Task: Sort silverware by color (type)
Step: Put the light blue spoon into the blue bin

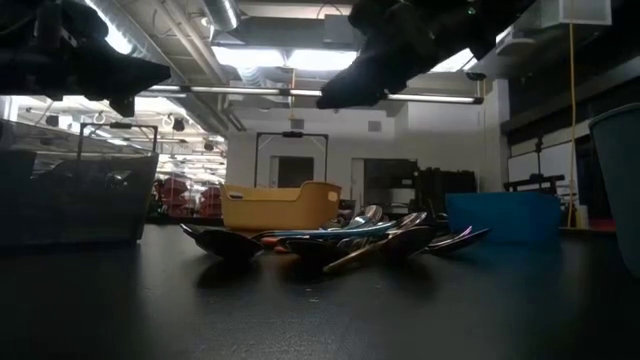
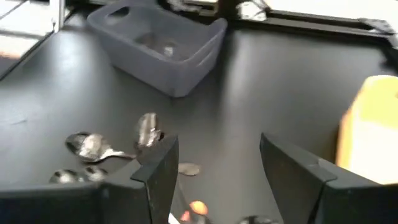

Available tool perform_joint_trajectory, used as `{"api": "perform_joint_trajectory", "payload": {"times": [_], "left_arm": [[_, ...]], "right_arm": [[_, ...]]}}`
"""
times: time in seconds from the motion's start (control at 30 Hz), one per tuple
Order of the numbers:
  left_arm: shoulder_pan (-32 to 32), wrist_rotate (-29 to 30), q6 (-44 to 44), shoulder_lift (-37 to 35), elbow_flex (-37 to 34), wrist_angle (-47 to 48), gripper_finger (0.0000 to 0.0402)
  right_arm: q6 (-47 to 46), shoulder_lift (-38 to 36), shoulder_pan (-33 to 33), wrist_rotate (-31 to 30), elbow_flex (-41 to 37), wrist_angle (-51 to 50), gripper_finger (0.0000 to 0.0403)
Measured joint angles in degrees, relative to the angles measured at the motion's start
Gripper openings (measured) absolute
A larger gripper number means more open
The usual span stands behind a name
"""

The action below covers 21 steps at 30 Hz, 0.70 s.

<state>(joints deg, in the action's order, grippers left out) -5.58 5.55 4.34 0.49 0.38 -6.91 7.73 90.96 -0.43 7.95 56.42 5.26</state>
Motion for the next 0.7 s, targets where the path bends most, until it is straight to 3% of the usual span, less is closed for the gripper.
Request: {"api": "perform_joint_trajectory", "payload": {"times": [0.2,0.4,0.7], "left_arm": [[0.0,-0.16,0.0,0.0,0.0,0.45,0.0],[0.0,-0.23,0.0,0.0,0.0,0.43,0.0],[0.0,-0.27,0.0,0.0,0.0,0.47,0.0]], "right_arm": [[0.08,4.08,3.98,-4.66,0.0,3.31,0.0215],[-1.78,7.39,5.91,-4.97,0.0,8.35,0.0215],[-4.48,11.05,9.93,-6.95,3.56,6.74,0.0215]]}}
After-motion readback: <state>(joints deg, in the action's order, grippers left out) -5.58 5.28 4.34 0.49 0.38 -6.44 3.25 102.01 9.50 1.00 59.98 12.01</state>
